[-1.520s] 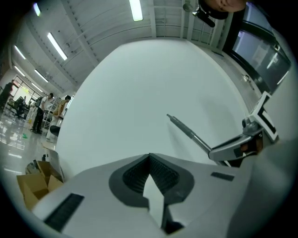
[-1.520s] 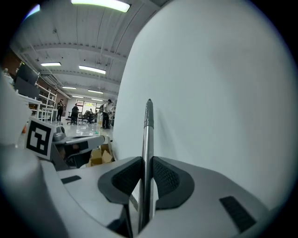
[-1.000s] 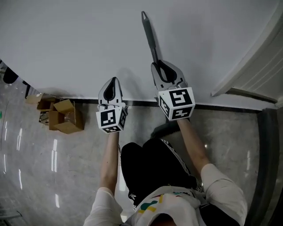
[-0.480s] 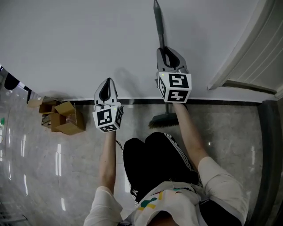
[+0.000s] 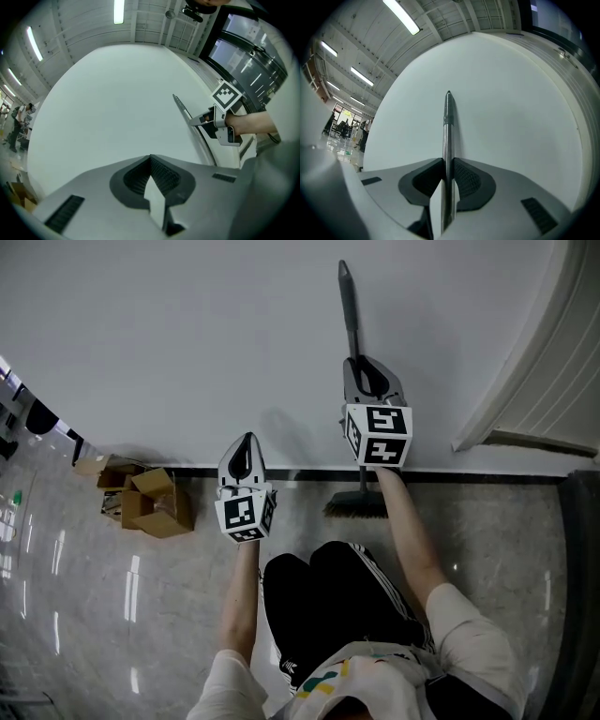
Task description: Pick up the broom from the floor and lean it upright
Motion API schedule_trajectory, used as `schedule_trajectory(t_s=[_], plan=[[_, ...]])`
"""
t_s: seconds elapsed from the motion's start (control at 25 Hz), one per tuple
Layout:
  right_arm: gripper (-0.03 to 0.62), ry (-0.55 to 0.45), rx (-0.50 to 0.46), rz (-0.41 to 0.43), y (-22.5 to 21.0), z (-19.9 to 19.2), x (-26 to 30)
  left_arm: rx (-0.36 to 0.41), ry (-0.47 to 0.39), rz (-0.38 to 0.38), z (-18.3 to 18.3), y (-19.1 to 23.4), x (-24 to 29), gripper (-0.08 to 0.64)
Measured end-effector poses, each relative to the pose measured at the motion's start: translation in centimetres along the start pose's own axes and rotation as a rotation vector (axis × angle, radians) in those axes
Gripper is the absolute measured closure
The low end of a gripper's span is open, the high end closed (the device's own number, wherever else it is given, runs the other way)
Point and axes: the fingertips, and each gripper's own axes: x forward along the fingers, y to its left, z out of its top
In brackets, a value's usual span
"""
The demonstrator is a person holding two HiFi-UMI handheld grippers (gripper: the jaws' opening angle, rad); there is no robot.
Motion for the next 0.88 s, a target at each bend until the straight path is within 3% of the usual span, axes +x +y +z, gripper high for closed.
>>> schedule_trajectory(t_s=[0.6, 0.88], plan=[[0.503, -0.033, -0.014, 0.021, 0.4, -0.2, 0.5, -0.012, -0.016, 0.003, -0.1, -0.5, 0.7, 0.515], [0.5, -0.026, 0.0, 0.098, 1.8, -0.1, 0.7, -0.023, -0.022, 0.013, -0.1, 0.0, 0.6, 0.515]])
